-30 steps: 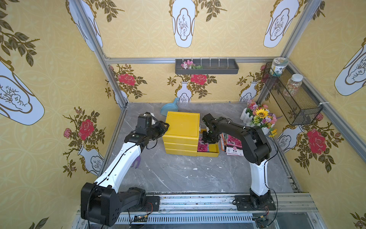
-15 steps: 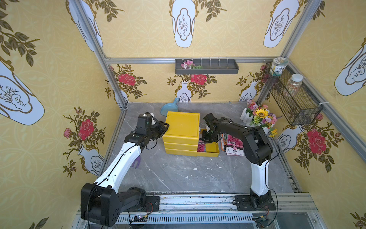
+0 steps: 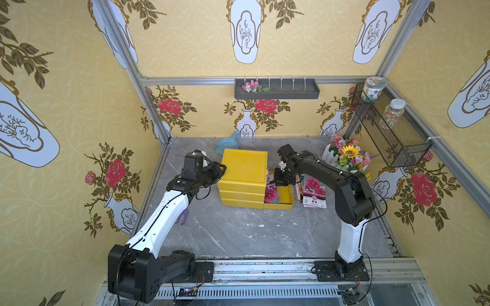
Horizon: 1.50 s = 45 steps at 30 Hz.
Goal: Take the seed bags out of the drawer
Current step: Pick up the seed packet from the drawer, then place the seed packet at the center of the board.
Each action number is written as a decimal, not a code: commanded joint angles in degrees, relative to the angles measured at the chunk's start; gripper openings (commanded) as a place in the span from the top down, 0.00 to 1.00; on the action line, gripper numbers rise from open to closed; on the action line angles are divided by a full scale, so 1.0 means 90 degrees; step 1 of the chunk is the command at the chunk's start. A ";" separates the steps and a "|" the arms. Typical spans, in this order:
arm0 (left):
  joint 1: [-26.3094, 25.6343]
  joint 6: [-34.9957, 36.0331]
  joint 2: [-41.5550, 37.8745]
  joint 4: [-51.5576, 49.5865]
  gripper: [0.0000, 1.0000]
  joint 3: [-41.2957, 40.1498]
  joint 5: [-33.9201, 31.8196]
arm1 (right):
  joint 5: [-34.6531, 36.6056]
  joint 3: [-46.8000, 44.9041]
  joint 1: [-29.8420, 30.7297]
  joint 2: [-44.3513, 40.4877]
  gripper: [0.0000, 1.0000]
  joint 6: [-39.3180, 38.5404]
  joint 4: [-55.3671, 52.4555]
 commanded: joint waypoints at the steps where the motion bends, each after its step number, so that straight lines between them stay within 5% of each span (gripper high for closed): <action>1: 0.0001 0.0063 0.0101 -0.1191 0.54 -0.0105 -0.0234 | 0.0466 0.0118 -0.0035 -0.0194 1.00 -0.0369 -0.0513; 31: 0.0005 0.0012 0.0167 -0.1099 0.54 -0.0037 -0.0203 | 0.0051 -0.0418 -0.2324 -0.1879 1.00 -0.1333 -0.1053; 45: 0.0002 -0.0022 0.0218 -0.1040 0.54 -0.0020 -0.0121 | -0.0313 -0.0836 -0.3382 -0.1918 1.00 -0.1793 -0.1069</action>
